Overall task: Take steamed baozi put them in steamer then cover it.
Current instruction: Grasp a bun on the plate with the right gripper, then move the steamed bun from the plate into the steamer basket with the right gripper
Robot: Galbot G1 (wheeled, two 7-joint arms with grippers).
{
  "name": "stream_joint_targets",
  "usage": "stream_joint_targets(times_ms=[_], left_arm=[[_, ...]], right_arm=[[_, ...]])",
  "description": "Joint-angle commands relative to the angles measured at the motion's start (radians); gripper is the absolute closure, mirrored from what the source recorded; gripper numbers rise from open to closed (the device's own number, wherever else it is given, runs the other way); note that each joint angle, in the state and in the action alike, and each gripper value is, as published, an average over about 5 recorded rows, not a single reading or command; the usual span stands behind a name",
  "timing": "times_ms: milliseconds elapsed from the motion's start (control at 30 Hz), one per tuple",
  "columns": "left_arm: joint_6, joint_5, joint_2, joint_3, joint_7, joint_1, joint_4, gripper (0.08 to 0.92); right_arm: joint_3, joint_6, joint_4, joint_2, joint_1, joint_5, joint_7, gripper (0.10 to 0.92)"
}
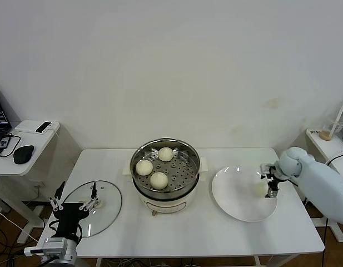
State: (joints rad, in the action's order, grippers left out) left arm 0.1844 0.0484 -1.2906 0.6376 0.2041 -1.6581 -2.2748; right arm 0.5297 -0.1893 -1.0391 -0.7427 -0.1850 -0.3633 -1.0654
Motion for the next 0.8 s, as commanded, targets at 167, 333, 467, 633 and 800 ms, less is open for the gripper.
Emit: stream_joint_targets(times_ms=[167, 333, 467, 633, 800], left_arm=[[0.000, 0.000, -0.001, 0.000, 0.000, -0.002, -0.005, 0.177], [0.000, 0.000, 0.000, -0.001, 0.001, -0.002, -0.009, 0.177], [0.001, -0.001, 0.002, -0.003, 0.001, -0.002, -0.013, 0.177], [0.002, 0.000, 0.008, -0.005, 0.001, 0.000, -0.017, 0.177], [0.003, 0.000, 0.013, -0.006, 0.001, 0.000, -0.022, 0.177]], right_arm=[[-0.009, -0.003, 0.051, -0.037, -0.005, -0.023, -0.011, 0.373], [0.000, -0.019, 0.005, -0.015, 0.032, 0.025, -0.026, 0.441], [0.046, -0.050, -0.094, 0.033, 0.103, 0.095, -0.054, 0.448], [0.180, -0.094, -0.214, 0.077, 0.302, 0.212, -0.068, 0.446], [0.334, -0.136, -0.295, 0.053, 0.558, 0.341, -0.064, 0.439]])
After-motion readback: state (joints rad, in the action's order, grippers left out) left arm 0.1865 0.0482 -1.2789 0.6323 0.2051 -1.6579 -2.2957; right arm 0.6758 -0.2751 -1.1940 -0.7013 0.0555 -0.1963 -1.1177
